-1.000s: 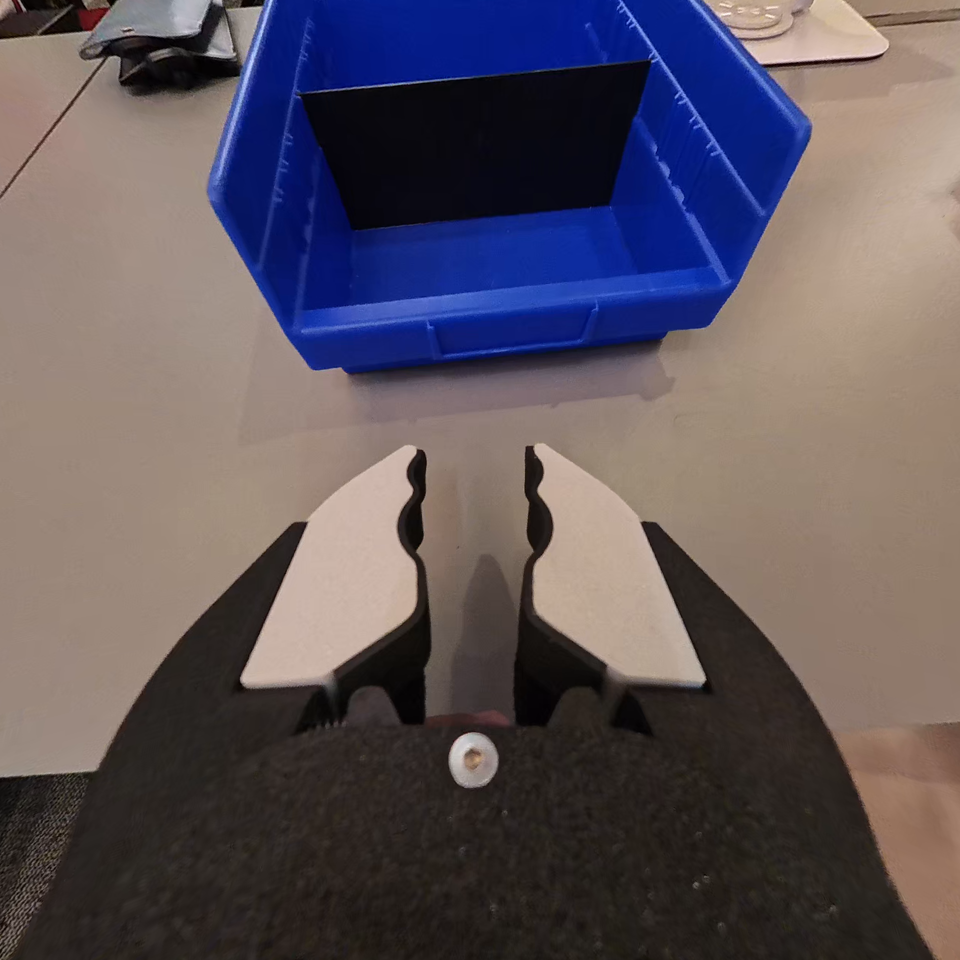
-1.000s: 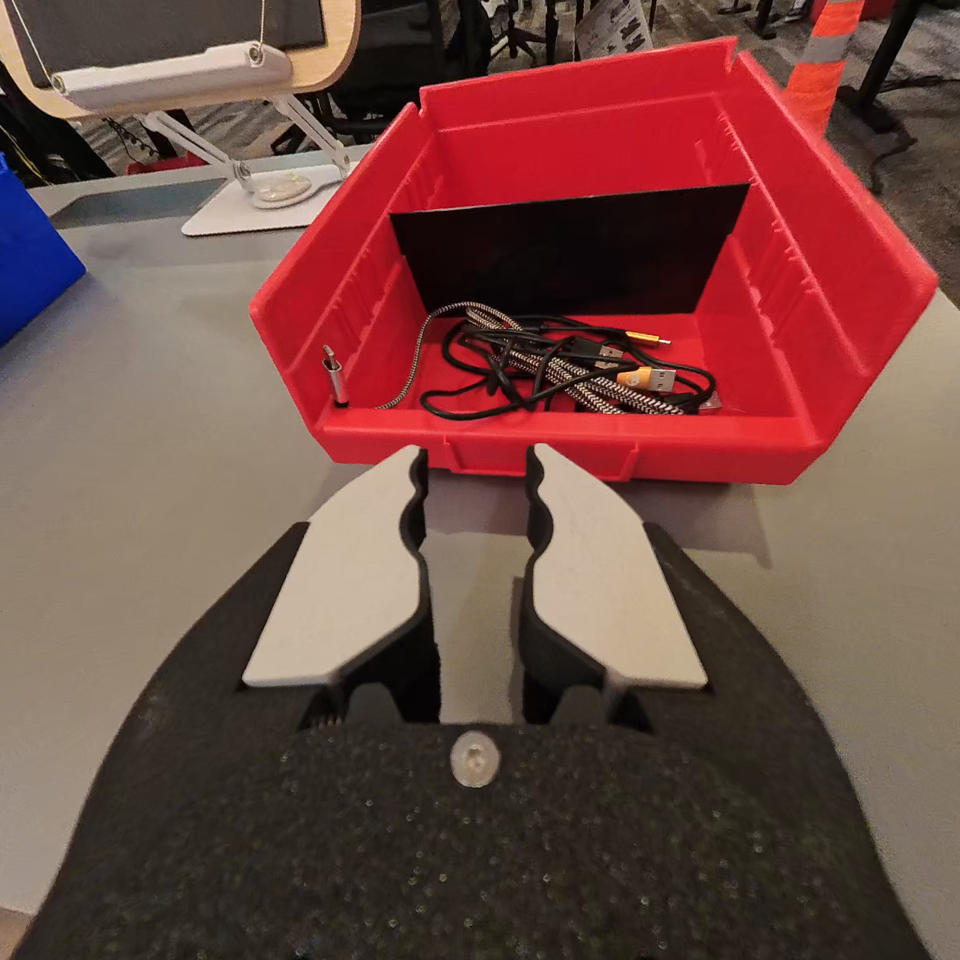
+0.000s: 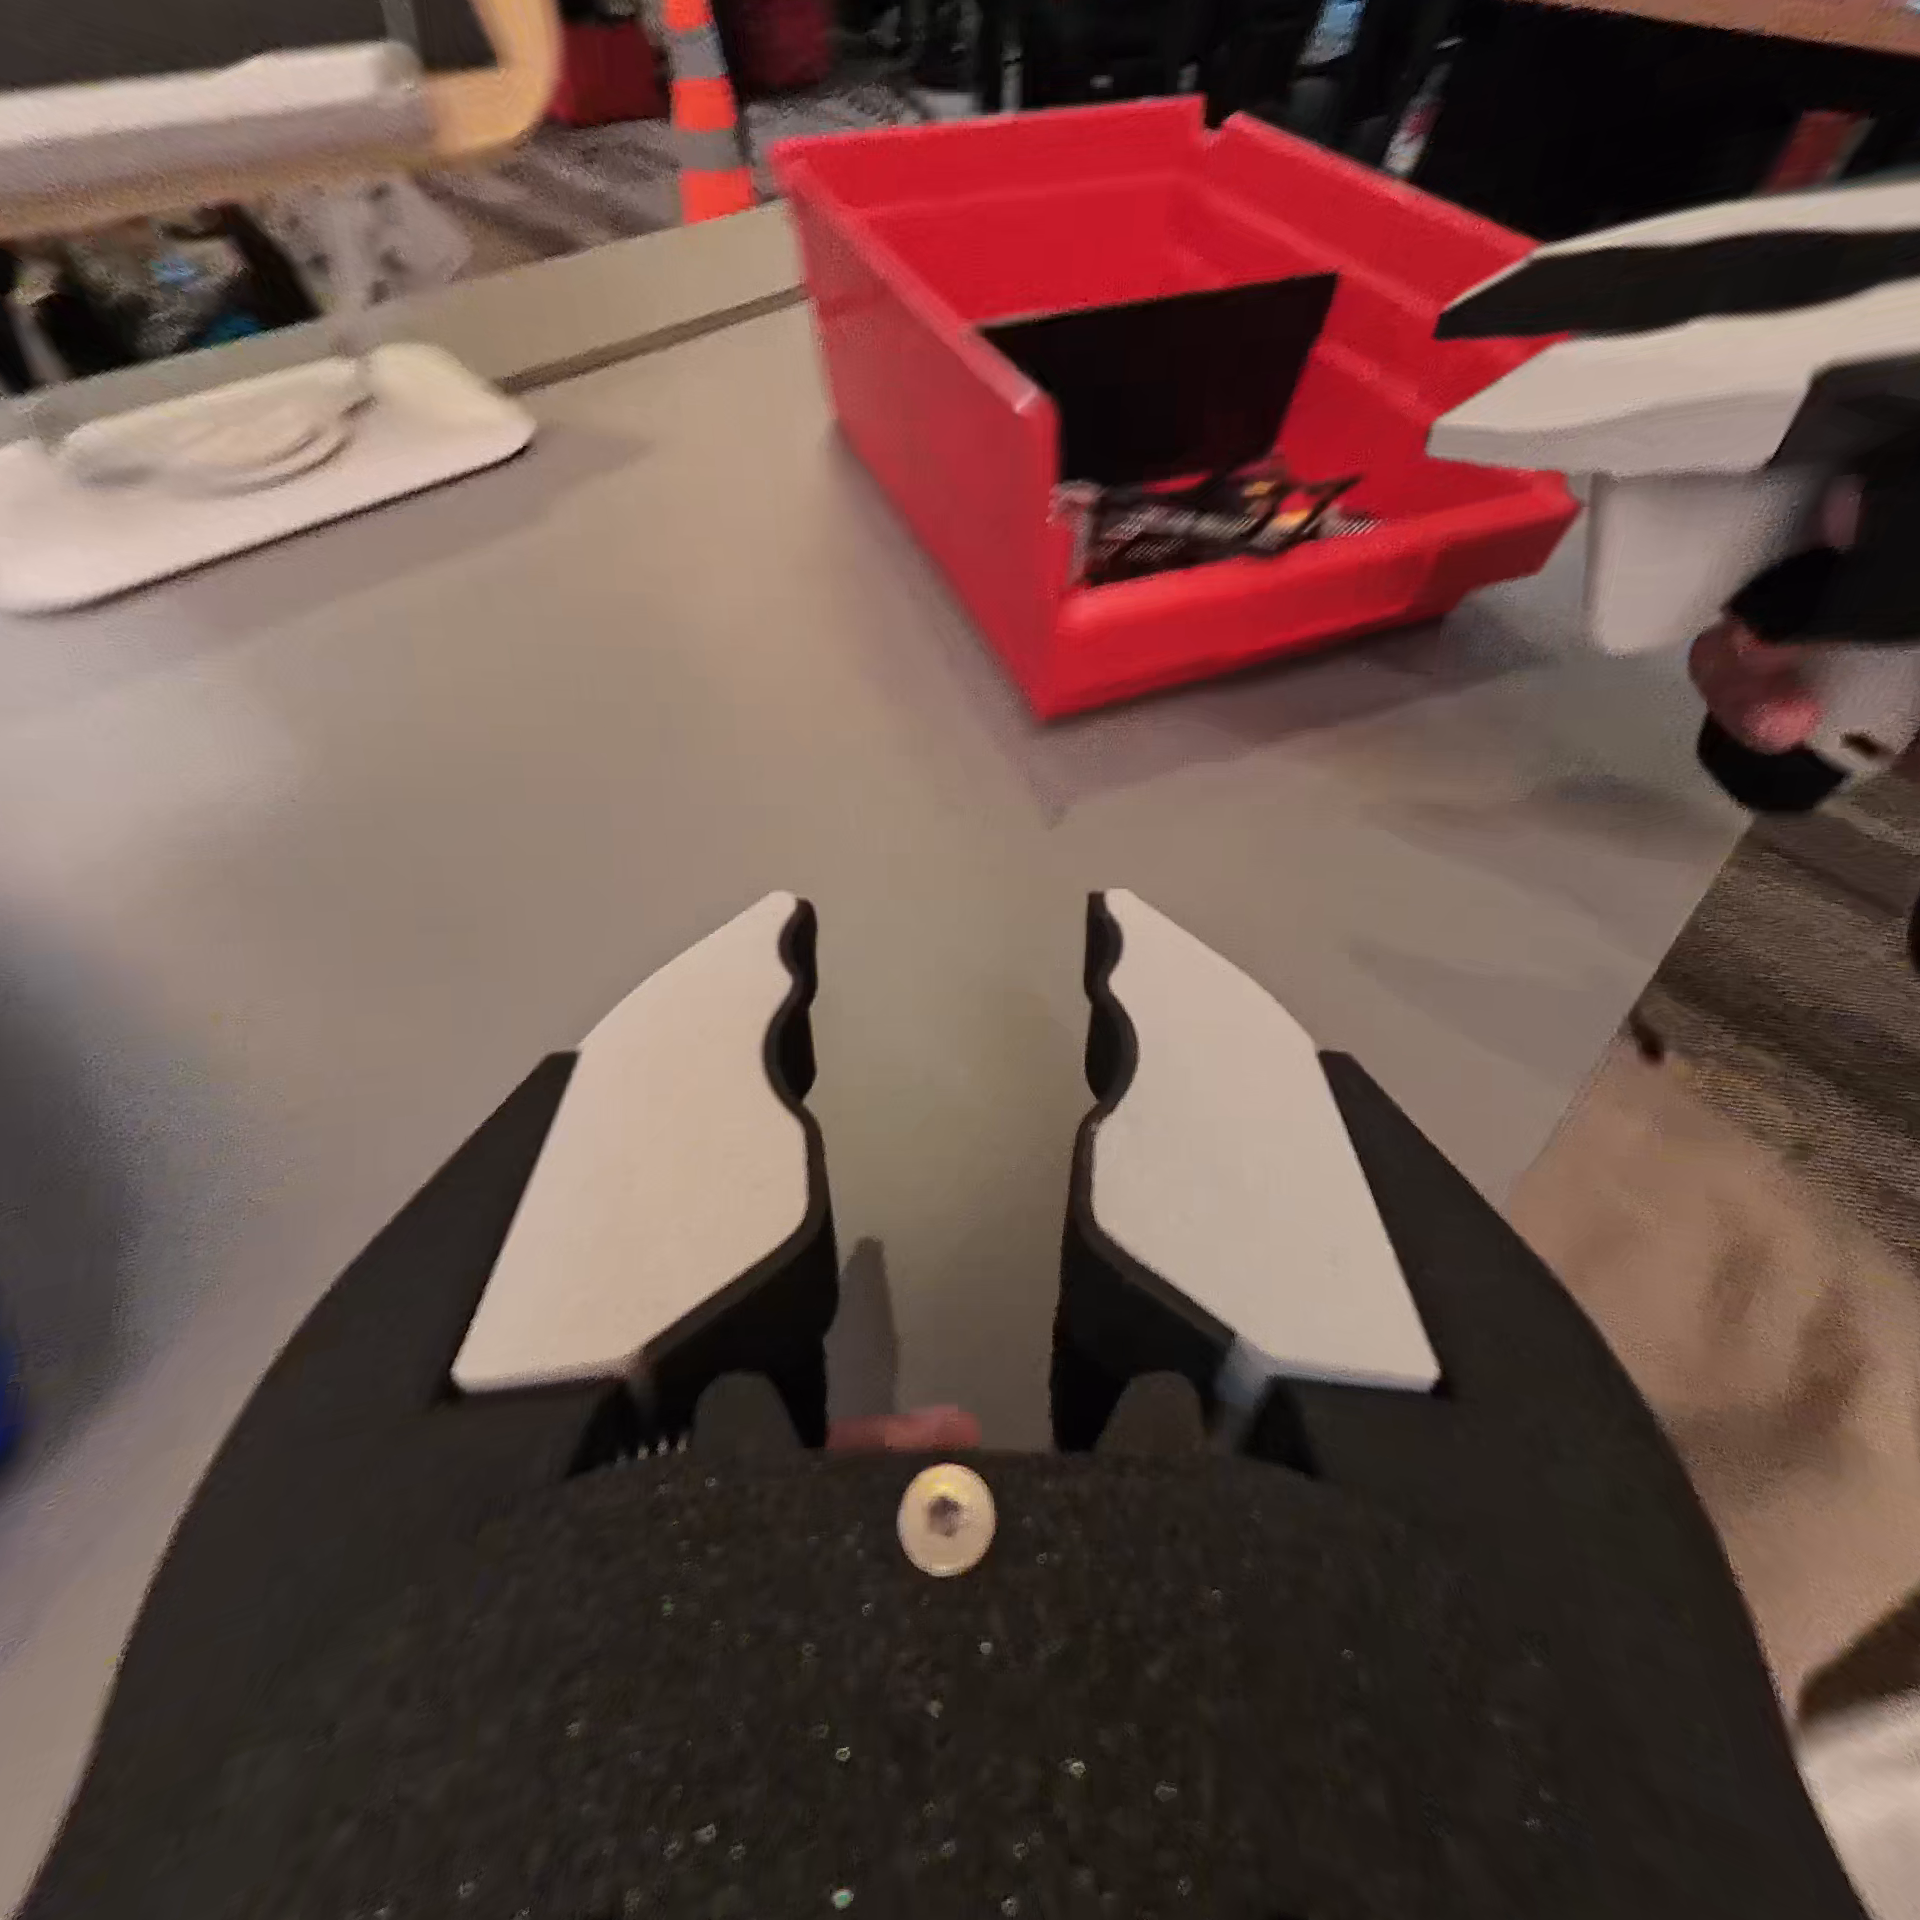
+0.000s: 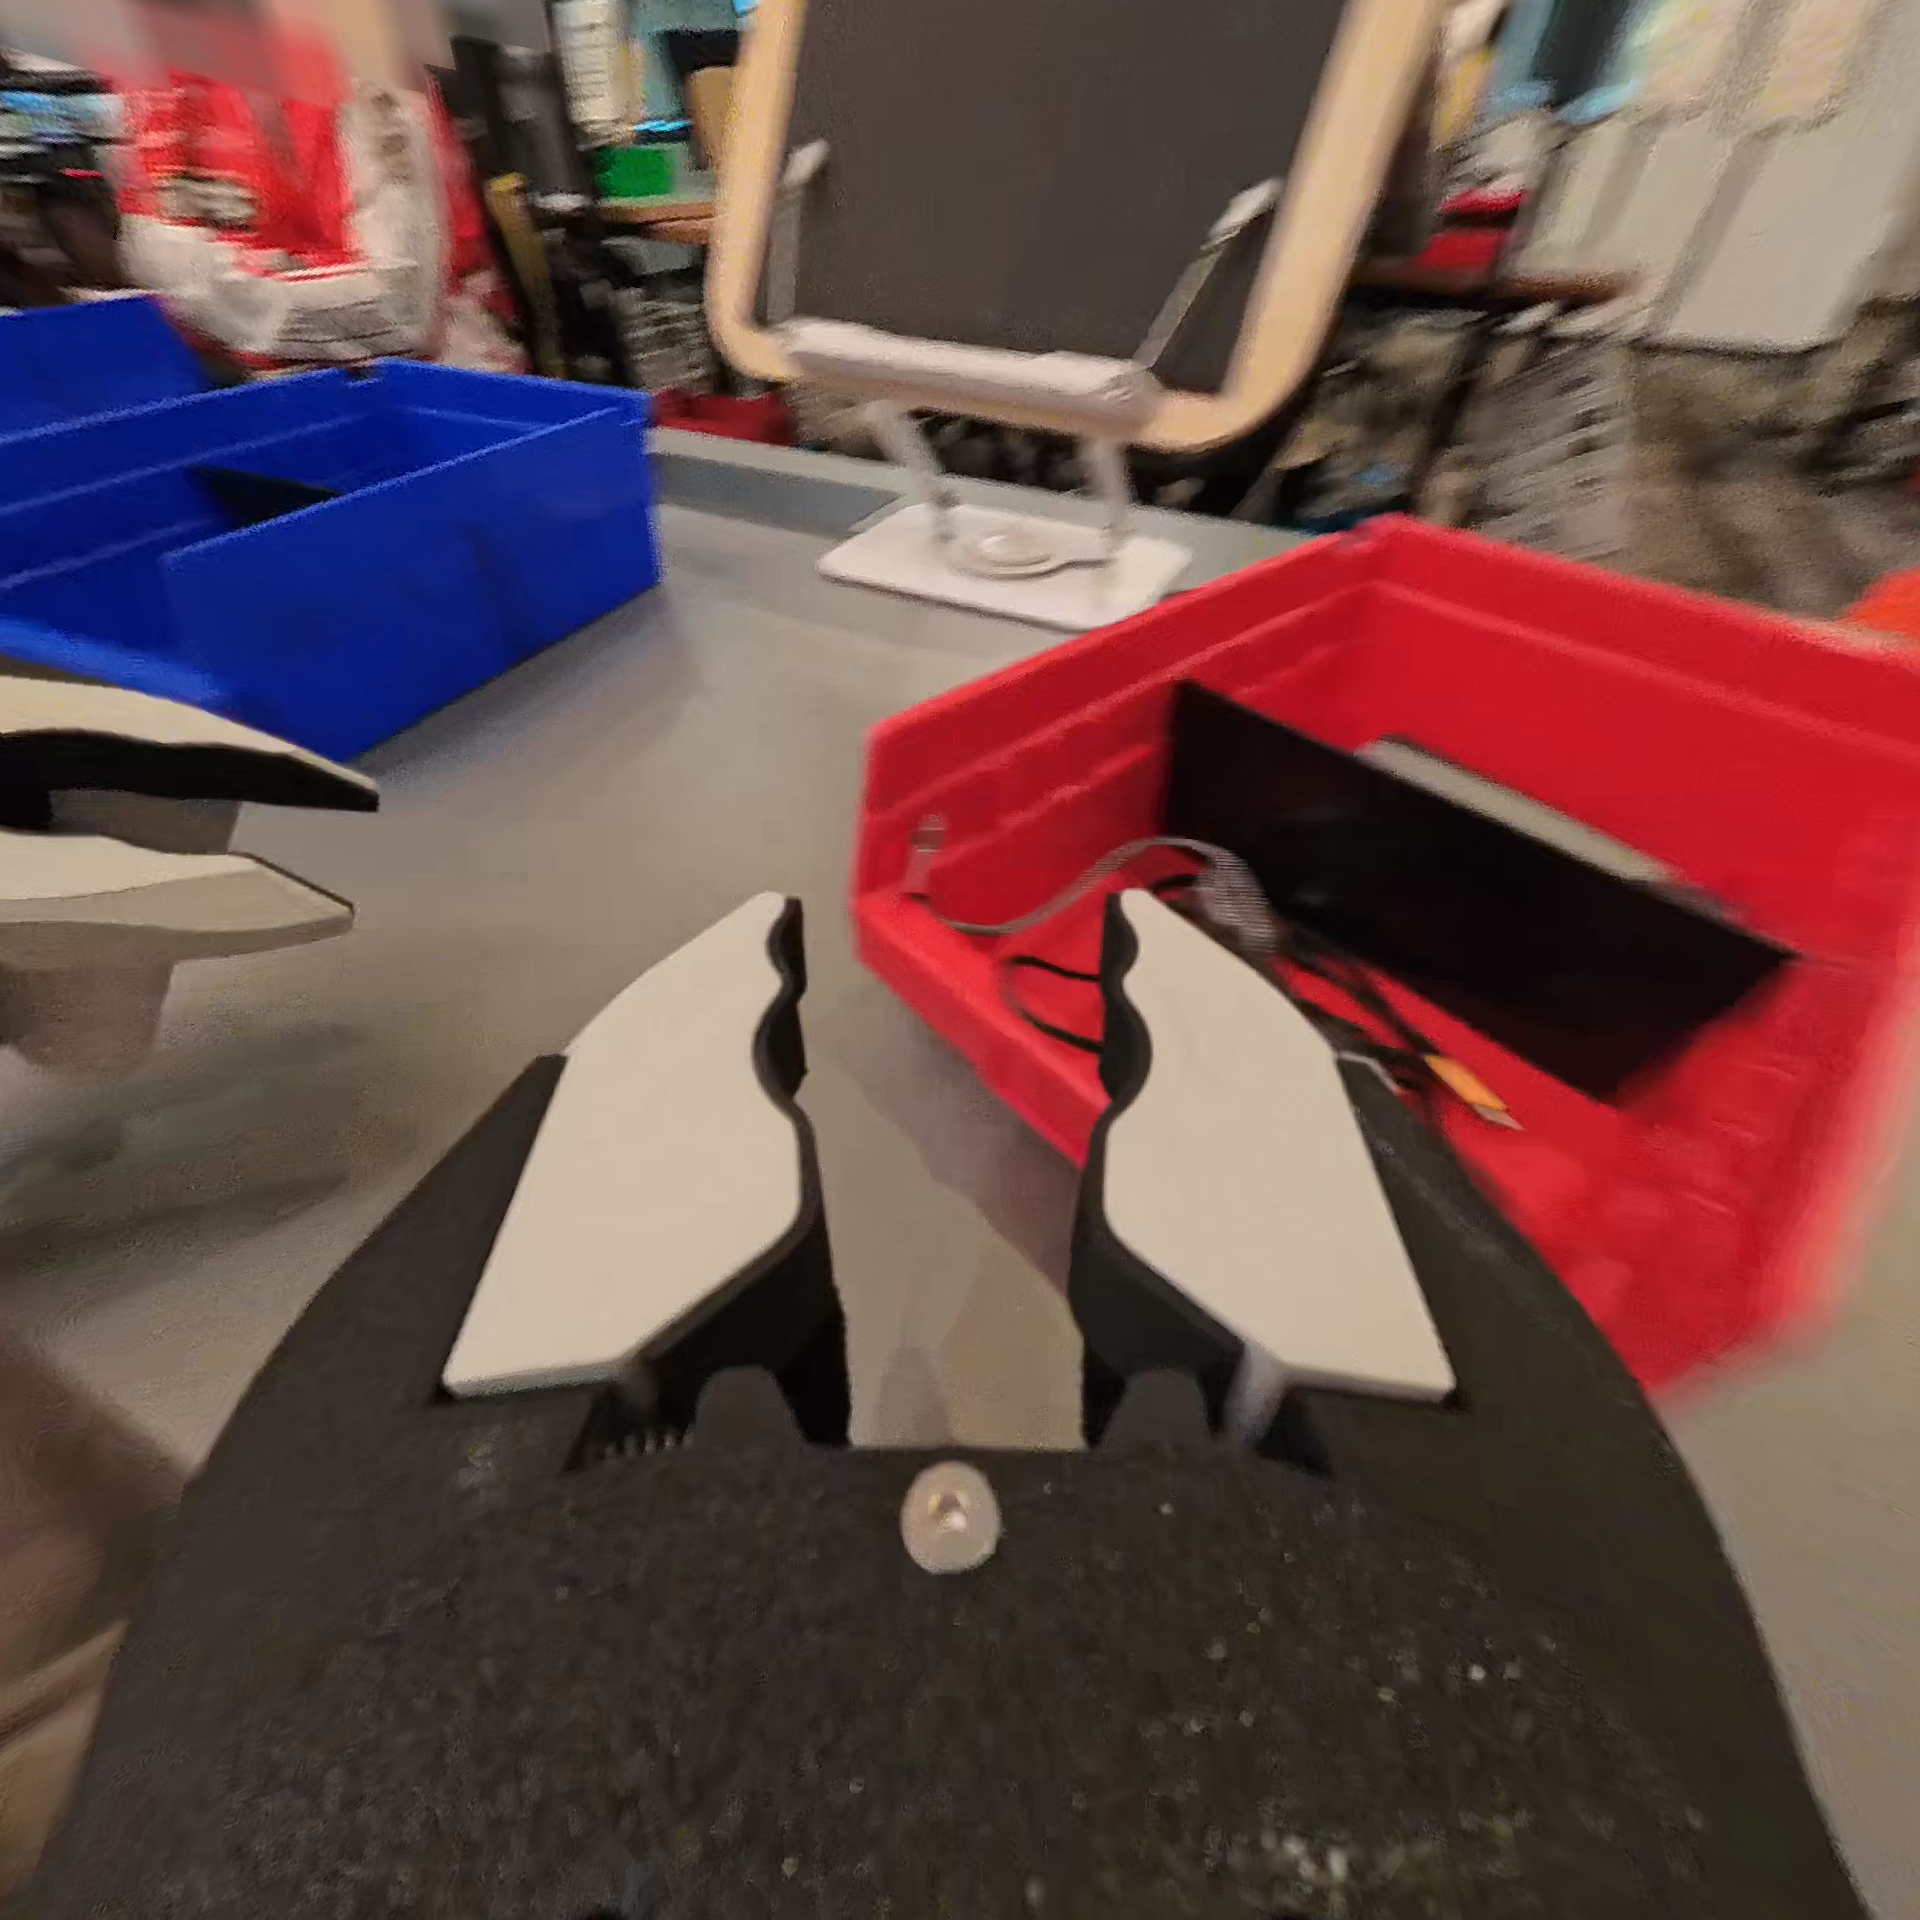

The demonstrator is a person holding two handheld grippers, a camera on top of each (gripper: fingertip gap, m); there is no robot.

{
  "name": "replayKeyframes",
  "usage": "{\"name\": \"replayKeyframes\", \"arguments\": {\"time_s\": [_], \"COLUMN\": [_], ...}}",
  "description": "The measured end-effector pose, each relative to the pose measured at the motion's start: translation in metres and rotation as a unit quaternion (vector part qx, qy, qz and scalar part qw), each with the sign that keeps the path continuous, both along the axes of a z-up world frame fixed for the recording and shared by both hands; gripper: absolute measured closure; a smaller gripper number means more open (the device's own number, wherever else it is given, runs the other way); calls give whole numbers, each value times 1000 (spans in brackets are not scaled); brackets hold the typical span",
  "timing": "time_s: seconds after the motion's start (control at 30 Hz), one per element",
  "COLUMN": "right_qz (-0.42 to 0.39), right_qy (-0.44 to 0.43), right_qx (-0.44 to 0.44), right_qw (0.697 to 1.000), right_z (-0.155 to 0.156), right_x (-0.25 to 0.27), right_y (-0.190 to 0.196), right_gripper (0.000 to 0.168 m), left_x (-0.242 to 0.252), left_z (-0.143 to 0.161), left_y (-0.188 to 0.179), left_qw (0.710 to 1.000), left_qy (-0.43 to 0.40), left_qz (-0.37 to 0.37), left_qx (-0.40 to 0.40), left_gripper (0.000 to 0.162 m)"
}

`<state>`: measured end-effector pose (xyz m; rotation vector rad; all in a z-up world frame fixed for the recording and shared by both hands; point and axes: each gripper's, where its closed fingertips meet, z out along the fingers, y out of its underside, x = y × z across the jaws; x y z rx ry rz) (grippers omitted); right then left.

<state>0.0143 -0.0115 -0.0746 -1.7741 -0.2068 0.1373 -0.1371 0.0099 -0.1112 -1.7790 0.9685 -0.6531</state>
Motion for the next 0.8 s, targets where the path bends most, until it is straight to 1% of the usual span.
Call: {"name": "replayKeyframes", "arguments": {"time_s": [0.07, 0.17, 0.2, 0.27, 0.33, 0.37, 0.4, 0.43, 0.47, 0.5, 0.57, 0.6, 0.67, 0.73, 0.8], "right_qz": [-88, -172, -191, -202, -213, -220, -226, -227, -227, -229, -213, -231, -267, -295, -276], "right_qy": [-23, -22, -17, -5, 16, 26, 34, 41, 51, 62, 100, 114, 106, 105, 123], "right_qx": [13, 18, 17, -13, -31, -40, -55, -72, -88, -97, -91, -88, -80, -56, -41], "right_qw": [996, 985, 981, 979, 976, 974, 972, 970, 969, 967, 968, 962, 954, 948, 952], "right_z": [8, 14, 11, -6, -20, -28, -38, -47, -55, -60, -59, -58, -53, -37, -25], "right_x": [40, 87, 99, 112, 121, 125, 129, 131, 132, 134, 130, 134, 139, 133, 109], "right_y": [-12, -25, -28, -31, -31, -30, -29, -26, -22, -19, -8, -6, -7, -9, -2], "right_gripper": [119, 117, 118, 124, 124, 124, 124, 124, 126, 135, 151, 153, 160, 163, 161], "left_x": [44, 91, 103, 122, 134, 137, 140, 141, 141, 140, 139, 139, 136, 122, 93], "left_z": [6, 8, 6, 0, -9, -13, -16, -16, -17, -17, -17, -16, -10, -1, 7], "left_y": [13, 45, 55, 68, 74, 75, 76, 77, 80, 83, 85, 83, 74, 66, 68], "left_qw": [1000, 1000, 1000, 1000, 999, 999, 998, 999, 999, 999, 999, 999, 999, 999, 998], "left_qy": [-1, 9, 13, 10, 9, 11, 12, 7, 12, 26, 41, 35, 24, 22, 13], "left_qz": [-16, -14, -12, -20, -20, -18, -17, -13, -3, 6, 25, 30, 24, 27, 54], "left_qx": [-4, -6, -8, -22, -41, -48, -53, -50, -41, -28, -18, -22, -8, 13, 5], "left_gripper": [116, 118, 116, 116, 121, 128, 140, 146, 148, 150, 154, 154, 153, 152, 153]}}
